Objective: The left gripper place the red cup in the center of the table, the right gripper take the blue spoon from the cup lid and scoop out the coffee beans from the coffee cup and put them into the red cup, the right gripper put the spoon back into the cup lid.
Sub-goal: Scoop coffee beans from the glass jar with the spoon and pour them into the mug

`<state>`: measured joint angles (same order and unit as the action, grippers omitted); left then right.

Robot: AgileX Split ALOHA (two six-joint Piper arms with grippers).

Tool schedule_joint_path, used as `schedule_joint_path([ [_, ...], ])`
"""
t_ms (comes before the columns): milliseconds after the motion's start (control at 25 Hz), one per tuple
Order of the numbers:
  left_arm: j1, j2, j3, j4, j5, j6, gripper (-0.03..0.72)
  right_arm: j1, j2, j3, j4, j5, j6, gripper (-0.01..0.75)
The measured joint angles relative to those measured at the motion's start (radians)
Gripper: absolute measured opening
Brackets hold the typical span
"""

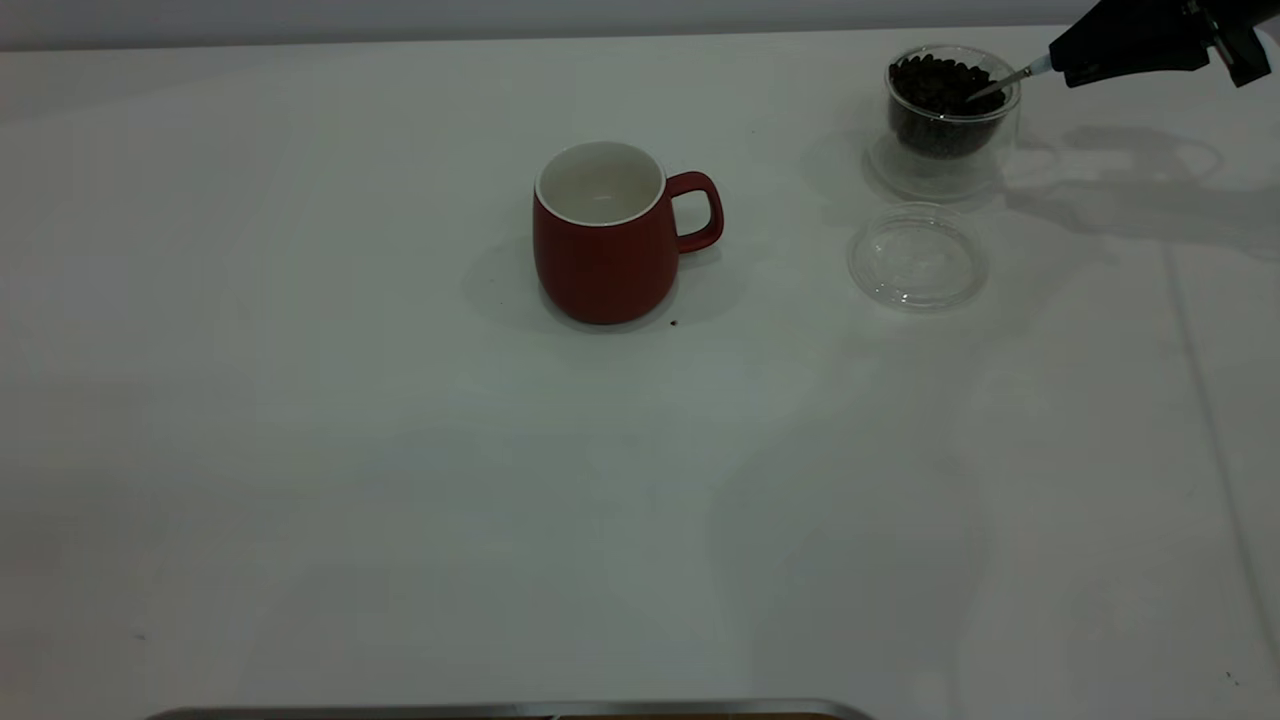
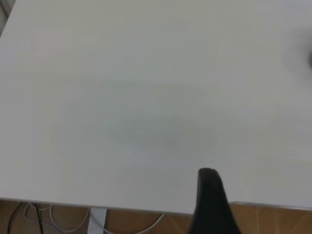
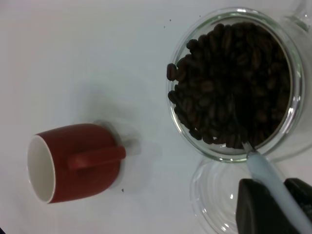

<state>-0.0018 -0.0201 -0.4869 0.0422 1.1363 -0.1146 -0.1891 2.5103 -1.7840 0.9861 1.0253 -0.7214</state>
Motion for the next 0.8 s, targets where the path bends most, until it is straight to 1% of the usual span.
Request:
schedule_joint_path([
  [240,0.0,0.0,0.0,0.0,0.0,0.0,0.561,-0.002,0.0,0.0,-0.004,0.001,-0.001,0.101],
  [640,0.0,0.0,0.0,0.0,0.0,0.0,0.561,-0.034,0.0,0.0,-0.001,0.017,-0.001,0.101],
  [800,0.0,0.0,0.0,0.0,0.0,-0.001,0.561,-0.038,0.0,0.03,0.038,0.016,-0.024,0.101],
])
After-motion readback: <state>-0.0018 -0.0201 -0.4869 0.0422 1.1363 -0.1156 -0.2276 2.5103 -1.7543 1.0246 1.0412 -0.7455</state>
